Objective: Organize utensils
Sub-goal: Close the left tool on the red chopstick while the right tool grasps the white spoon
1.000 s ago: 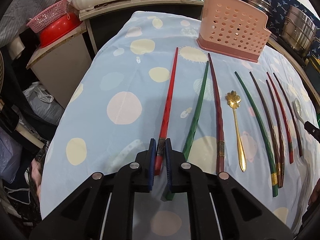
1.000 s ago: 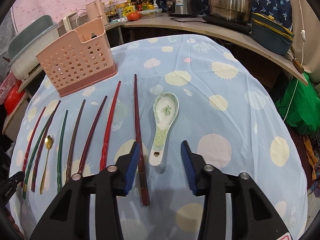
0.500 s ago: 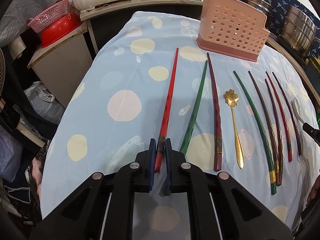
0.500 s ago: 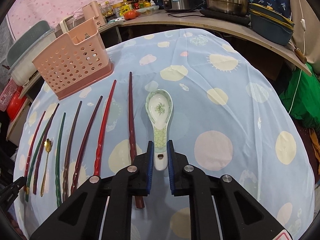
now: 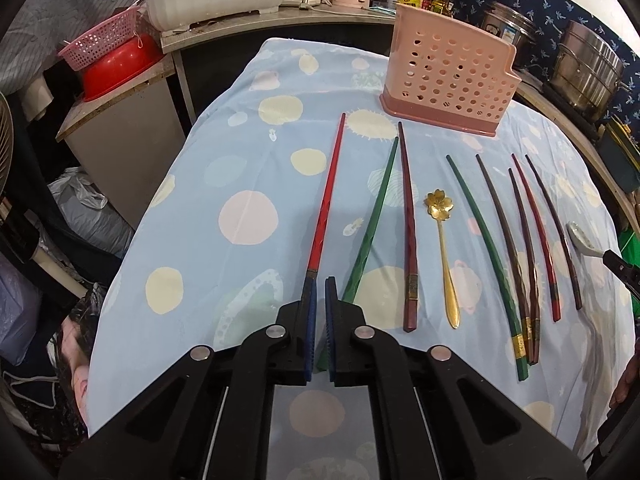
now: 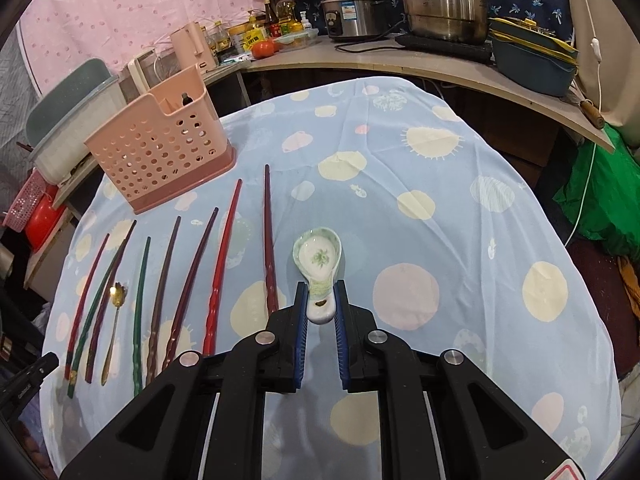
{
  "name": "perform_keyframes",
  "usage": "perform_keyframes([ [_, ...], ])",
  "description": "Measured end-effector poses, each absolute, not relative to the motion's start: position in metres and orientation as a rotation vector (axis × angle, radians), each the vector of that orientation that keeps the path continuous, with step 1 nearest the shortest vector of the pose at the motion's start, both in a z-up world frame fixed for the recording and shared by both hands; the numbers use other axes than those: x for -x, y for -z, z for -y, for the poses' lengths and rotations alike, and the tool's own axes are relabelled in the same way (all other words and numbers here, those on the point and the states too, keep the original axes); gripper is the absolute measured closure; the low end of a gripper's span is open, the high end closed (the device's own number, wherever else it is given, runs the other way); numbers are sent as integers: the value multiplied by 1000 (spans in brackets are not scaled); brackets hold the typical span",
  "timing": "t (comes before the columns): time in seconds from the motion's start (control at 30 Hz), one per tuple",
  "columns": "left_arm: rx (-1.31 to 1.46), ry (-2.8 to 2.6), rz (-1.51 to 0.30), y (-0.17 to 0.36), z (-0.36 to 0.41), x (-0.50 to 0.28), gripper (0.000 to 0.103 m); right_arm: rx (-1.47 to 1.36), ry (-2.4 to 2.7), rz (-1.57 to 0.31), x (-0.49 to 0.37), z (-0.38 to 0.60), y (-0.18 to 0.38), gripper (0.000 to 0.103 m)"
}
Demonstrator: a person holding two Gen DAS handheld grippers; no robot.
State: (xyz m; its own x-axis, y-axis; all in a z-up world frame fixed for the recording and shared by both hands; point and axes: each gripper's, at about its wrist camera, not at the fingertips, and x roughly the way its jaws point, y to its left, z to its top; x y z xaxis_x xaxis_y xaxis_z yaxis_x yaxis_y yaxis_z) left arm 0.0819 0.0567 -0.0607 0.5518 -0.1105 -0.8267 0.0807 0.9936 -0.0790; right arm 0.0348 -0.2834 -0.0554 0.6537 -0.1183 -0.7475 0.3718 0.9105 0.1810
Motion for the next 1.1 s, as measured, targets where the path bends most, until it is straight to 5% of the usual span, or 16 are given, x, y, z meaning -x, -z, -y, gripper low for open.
perform_keyframes([
  [0.6, 84, 128, -1001, 63, -64, -74, 101, -383, 285, -789, -12, 291, 48, 92],
  [0.73, 61, 114, -1006, 73, -60, -81, 78, -383, 284, -791, -11, 290, 49, 92],
  [0.97, 67, 102, -1015, 88, -64, -97, 79, -382, 283, -793, -11, 289, 49, 92],
  [1.1, 73, 119, -1009, 89, -65, -98, 94, -380, 284, -798, -11, 288, 51, 92],
])
